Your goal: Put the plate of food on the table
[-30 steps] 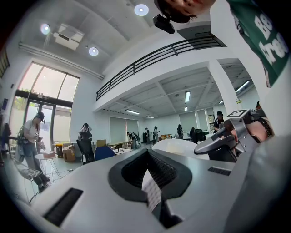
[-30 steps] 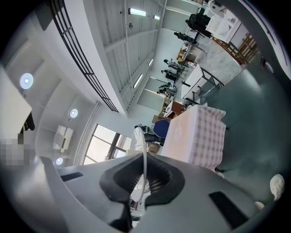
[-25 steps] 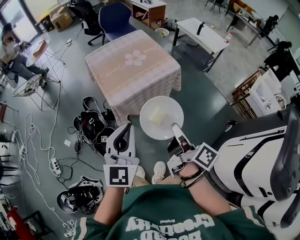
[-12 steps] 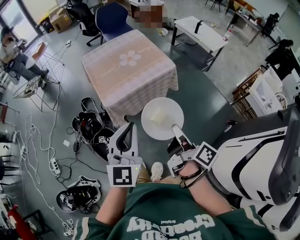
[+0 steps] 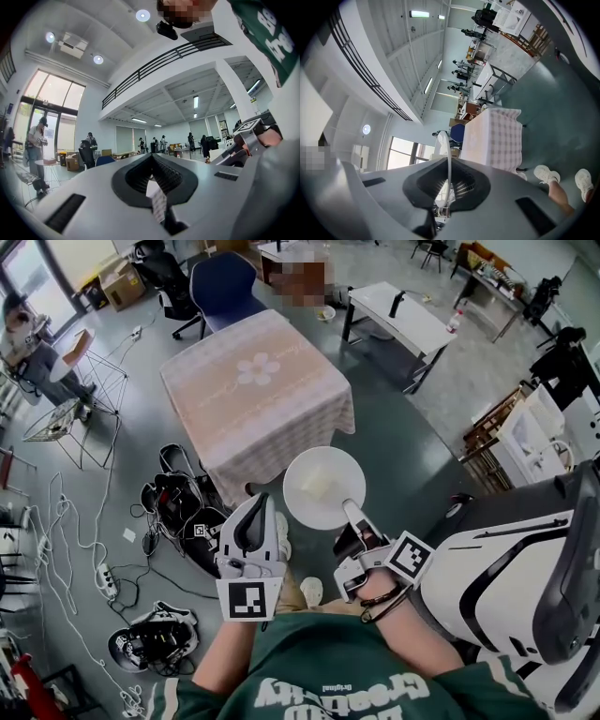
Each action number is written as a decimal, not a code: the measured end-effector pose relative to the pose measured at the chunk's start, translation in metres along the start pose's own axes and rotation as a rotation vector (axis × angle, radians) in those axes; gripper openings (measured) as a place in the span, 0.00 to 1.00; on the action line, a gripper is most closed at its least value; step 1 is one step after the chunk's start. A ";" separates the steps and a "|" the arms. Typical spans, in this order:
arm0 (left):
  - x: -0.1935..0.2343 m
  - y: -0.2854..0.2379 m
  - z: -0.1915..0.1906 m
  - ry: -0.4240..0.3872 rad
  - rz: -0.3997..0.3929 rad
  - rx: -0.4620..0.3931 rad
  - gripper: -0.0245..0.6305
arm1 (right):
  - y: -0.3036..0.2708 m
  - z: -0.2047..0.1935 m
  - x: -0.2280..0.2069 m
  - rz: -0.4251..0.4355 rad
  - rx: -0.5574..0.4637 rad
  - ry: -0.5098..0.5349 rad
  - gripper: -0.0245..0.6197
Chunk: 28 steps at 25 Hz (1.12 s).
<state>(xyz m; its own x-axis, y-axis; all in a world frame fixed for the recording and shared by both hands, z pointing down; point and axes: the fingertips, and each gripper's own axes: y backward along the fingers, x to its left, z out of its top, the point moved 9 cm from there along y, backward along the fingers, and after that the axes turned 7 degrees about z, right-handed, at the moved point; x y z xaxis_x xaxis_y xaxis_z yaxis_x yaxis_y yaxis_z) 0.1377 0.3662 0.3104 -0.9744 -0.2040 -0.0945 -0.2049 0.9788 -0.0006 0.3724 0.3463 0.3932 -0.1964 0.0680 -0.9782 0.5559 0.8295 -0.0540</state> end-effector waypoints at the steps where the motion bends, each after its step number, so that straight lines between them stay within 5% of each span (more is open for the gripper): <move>1: 0.003 -0.004 -0.001 0.005 0.007 -0.008 0.05 | -0.006 0.001 0.000 -0.003 0.004 0.000 0.07; 16: 0.069 -0.090 -0.021 0.001 0.038 -0.007 0.05 | -0.112 0.020 -0.013 -0.031 0.008 -0.023 0.07; 28: 0.139 -0.217 -0.030 0.014 -0.007 0.007 0.05 | -0.240 0.054 -0.015 -0.071 -0.020 -0.030 0.07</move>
<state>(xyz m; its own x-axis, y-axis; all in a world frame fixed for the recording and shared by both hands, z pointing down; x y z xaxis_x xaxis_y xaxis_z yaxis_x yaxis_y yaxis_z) 0.0435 0.1251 0.3274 -0.9741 -0.2111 -0.0810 -0.2111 0.9774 -0.0084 0.2854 0.1160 0.4104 -0.2102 -0.0083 -0.9776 0.5247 0.8428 -0.1200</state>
